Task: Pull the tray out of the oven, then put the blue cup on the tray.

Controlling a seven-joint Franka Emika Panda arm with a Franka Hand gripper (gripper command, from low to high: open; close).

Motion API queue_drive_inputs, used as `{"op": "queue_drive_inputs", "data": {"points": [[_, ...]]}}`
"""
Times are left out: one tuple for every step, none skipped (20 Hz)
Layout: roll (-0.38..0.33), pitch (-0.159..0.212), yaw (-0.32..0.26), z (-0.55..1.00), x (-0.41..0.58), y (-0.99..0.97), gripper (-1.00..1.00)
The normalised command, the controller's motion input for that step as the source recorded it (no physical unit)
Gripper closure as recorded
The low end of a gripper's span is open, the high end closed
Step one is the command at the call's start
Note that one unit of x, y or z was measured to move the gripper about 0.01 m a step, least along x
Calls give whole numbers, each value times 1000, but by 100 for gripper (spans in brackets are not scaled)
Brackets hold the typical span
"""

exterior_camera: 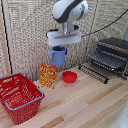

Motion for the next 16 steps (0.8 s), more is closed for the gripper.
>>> {"op": "queue_drive_inputs", "data": {"points": [[14, 164, -73, 740, 529, -386, 100], [0, 174, -35, 737, 534, -349, 100], [0, 160, -25, 783, 569, -360, 100], [0, 160, -42, 780, 537, -411, 100], [0, 159, -80, 789, 506, -506, 100], [0, 147, -120, 820, 497, -577, 100], [0, 129, -145, 806, 463, -540, 100], [0, 107, -177, 649, 400, -500, 100], [0, 93, -184, 580, 346, -517, 100], [0, 85, -186, 529, 303, -540, 100], [0, 83, -182, 494, 246, -571, 100], [0, 86, -178, 477, 191, -620, 100], [0, 87, -174, 460, 151, -649, 100], [0, 71, -164, 414, 163, -669, 100], [0, 51, -169, 331, 143, -669, 100], [0, 4, -180, 180, 171, -657, 100]]}}
